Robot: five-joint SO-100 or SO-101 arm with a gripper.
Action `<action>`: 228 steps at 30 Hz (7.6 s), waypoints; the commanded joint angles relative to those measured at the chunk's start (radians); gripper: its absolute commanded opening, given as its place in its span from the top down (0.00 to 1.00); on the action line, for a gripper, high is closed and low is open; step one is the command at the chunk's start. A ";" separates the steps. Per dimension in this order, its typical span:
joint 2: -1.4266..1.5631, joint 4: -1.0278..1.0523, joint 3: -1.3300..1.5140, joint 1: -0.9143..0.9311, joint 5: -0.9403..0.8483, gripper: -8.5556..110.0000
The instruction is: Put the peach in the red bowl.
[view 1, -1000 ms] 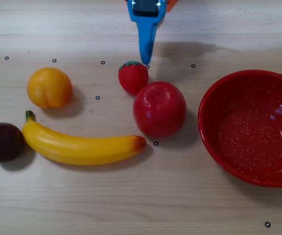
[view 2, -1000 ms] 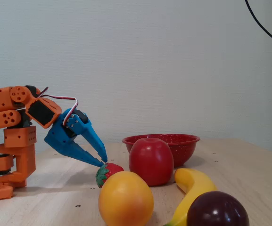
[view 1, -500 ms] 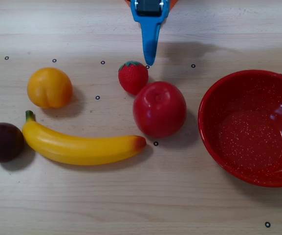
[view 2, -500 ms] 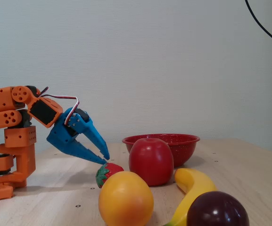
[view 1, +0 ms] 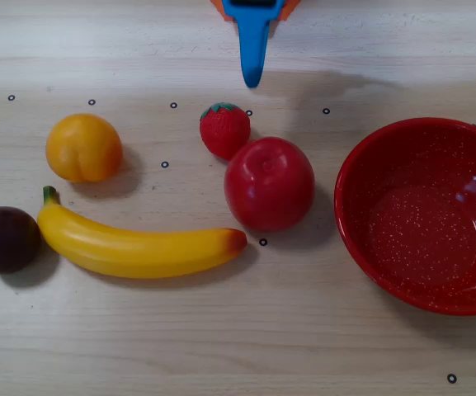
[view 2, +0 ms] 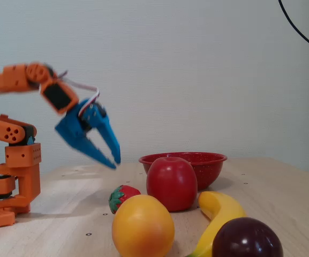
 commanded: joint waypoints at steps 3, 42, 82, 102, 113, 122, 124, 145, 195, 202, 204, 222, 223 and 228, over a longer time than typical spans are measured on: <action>-0.144 0.163 -0.385 -0.051 0.063 0.93; -1.365 0.828 -1.858 -0.552 0.506 0.80; -1.537 0.485 -1.347 -0.782 1.015 0.40; -1.557 0.341 -1.276 -0.723 1.026 0.38; -1.554 0.324 -1.253 -0.698 1.023 0.38; -1.559 0.276 -1.229 -0.690 1.026 0.38; -1.563 0.258 -1.226 -0.690 1.025 0.38; -1.577 0.178 -1.190 -0.701 1.032 0.39; -1.569 0.170 -1.152 -0.707 1.066 0.62; -1.566 0.164 -1.146 -0.704 1.078 0.72; -1.566 0.164 -1.144 -0.704 1.085 0.78; -1.365 0.598 -1.528 -0.673 0.836 0.93; -1.351 0.634 -1.574 -0.661 0.802 0.93; -1.241 0.721 -1.717 -0.572 0.614 0.93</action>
